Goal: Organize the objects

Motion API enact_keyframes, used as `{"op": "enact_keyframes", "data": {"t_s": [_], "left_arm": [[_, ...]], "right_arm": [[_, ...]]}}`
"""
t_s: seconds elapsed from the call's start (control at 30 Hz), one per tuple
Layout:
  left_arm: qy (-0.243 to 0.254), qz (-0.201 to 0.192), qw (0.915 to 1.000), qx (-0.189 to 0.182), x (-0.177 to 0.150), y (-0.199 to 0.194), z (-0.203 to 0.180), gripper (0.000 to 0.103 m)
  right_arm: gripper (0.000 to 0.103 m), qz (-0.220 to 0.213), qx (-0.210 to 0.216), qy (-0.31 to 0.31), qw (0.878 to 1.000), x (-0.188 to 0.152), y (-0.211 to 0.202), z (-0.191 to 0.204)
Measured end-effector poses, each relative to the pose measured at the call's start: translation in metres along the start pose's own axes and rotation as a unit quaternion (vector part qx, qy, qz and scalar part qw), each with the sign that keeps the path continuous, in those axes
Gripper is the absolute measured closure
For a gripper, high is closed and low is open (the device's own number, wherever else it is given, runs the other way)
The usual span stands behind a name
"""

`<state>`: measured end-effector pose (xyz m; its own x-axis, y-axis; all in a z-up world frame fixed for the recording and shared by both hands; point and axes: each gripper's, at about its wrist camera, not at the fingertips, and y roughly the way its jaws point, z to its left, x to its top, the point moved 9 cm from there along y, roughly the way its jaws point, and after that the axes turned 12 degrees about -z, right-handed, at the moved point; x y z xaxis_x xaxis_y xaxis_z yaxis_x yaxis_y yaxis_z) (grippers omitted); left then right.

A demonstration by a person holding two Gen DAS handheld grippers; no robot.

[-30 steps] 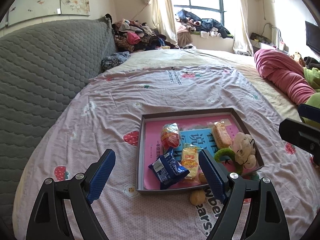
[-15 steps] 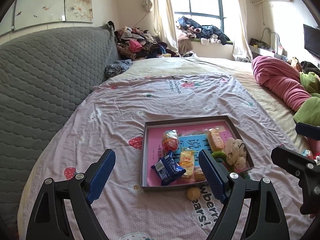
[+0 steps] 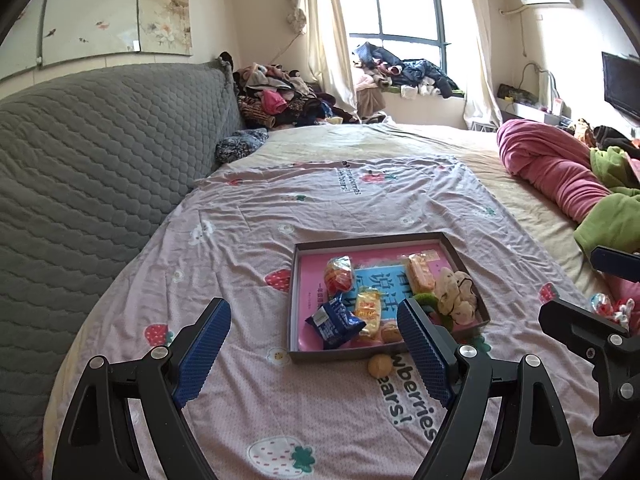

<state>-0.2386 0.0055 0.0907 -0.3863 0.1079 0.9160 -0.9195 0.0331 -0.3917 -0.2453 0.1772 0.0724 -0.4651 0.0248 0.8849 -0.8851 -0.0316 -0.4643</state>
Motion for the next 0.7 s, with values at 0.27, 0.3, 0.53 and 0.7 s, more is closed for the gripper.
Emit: {"op": "enact_keyframes", "data": {"t_s": [0.27,0.3,0.53,0.7], "left_arm": [[0.001,-0.001,1.0000,0.004,-0.008,-0.024,0.003,0.017],[0.000,-0.001,1.0000,0.003,-0.010,-0.026,0.003,0.017],[0.001,0.000,1.0000,0.006,-0.022,-0.041,0.003,0.017],[-0.001,0.004,1.0000,0.003,-0.034,-0.048,-0.001,0.017]], "right_arm": [[0.001,-0.003,-0.004,0.006,1.000,-0.009,-0.021,0.003],[0.001,-0.003,-0.003,0.007,1.000,-0.010,-0.023,0.003],[0.001,-0.002,-0.006,0.009,1.000,-0.023,-0.037,0.003],[0.001,0.002,-0.007,0.013,1.000,-0.034,-0.045,0.002]]}}
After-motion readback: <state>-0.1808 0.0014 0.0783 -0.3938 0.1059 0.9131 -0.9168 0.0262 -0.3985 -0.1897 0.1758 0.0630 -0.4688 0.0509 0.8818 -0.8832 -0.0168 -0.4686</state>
